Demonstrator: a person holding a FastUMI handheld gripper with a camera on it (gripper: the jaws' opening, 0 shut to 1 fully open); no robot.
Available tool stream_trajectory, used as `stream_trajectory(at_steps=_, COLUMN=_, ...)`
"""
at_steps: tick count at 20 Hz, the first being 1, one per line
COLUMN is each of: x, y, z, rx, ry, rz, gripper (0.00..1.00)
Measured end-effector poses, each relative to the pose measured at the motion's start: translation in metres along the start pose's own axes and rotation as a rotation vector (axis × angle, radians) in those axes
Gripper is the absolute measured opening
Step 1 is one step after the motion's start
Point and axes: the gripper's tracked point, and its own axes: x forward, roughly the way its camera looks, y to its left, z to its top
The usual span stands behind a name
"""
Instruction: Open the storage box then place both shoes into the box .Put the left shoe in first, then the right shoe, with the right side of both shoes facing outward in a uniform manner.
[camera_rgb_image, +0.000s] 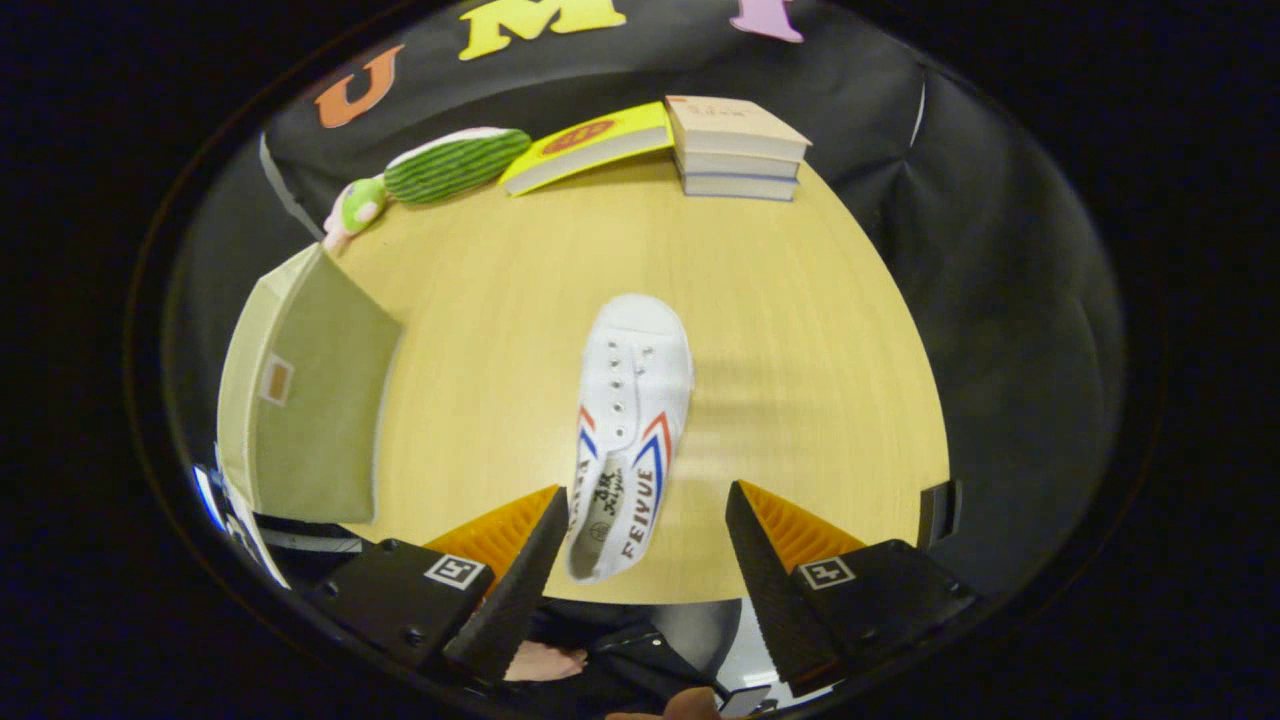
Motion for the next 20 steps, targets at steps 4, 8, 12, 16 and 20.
stream_trajectory(at_steps=4, x=0.036, y=-0.011, z=-0.005, rx=0.071, ry=0.069, rz=0.056, gripper=0.98)
stream_trajectory(at_steps=8, x=0.054, y=-0.006, z=-0.008, rx=0.071, ry=0.117, rz=0.087, gripper=0.96)
stream_trajectory(at_steps=12, x=0.064, y=0.003, z=-0.008, rx=0.048, ry=0.142, rz=0.097, gripper=0.90)
stream_trajectory(at_steps=16, x=0.064, y=0.011, z=-0.006, rx=0.022, ry=0.118, rz=0.115, gripper=0.47)
stream_trajectory(at_steps=20, x=0.059, y=0.009, z=-0.002, rx=0.148, ry=0.098, rz=0.155, gripper=0.17)
